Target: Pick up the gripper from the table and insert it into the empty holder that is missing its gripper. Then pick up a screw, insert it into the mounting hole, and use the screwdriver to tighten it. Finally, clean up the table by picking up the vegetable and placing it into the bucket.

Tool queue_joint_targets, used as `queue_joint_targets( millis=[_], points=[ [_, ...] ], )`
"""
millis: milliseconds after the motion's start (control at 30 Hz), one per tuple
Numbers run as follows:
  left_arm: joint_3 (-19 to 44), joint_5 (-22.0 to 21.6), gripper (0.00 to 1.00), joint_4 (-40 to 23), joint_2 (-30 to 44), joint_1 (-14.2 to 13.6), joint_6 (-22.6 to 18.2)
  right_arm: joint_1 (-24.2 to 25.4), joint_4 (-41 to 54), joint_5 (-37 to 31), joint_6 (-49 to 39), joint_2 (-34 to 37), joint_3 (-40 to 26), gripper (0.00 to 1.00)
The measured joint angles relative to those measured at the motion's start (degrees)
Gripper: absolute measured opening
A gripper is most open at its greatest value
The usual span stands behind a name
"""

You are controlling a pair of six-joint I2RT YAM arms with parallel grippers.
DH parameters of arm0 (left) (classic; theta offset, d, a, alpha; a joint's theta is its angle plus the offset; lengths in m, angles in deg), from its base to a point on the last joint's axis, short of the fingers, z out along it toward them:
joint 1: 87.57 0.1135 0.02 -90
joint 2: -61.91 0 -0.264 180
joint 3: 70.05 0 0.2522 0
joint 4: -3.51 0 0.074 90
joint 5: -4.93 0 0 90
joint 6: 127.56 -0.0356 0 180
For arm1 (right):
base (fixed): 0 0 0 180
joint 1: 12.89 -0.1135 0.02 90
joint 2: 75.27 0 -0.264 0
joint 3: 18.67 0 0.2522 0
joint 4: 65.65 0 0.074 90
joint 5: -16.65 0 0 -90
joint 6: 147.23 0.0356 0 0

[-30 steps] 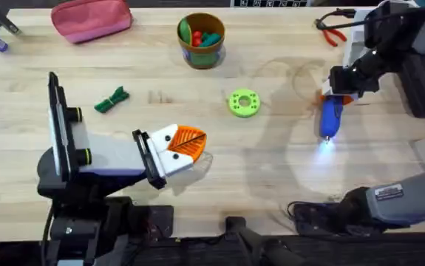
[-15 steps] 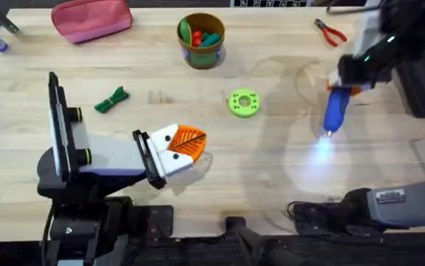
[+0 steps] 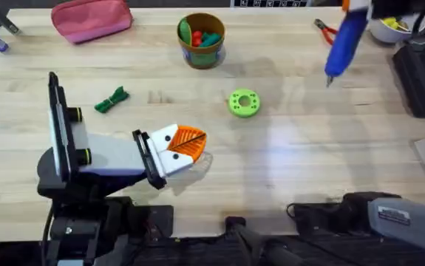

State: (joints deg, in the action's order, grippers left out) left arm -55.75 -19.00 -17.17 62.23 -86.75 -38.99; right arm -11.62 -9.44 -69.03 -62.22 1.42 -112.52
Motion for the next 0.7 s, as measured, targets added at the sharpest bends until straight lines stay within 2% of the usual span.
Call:
queue_joint_targets(
  millis=[133, 267, 433, 700],
  points=[
    [0.0, 0.0, 0.016, 0.0, 0.0, 0.0, 0.0, -5.6, -5.1, 0.6, 0.0, -3.4, -0.6, 0.008],
    [0.0, 0.0, 0.016, 0.0, 0.0, 0.0, 0.0, -11.4, -11.2, 4.3, 0.0, -6.2, -0.6, 0.008],
    [0.0, 0.0, 0.016, 0.0, 0.0, 0.0, 0.0, -16.5, -18.9, 12.8, 0.3, -7.7, -0.8, 0.008],
    [0.0, 0.0, 0.016, 0.0, 0.0, 0.0, 0.0, -20.8, -28.6, 28.7, 1.2, -7.7, -0.8, 0.008]
  ],
)
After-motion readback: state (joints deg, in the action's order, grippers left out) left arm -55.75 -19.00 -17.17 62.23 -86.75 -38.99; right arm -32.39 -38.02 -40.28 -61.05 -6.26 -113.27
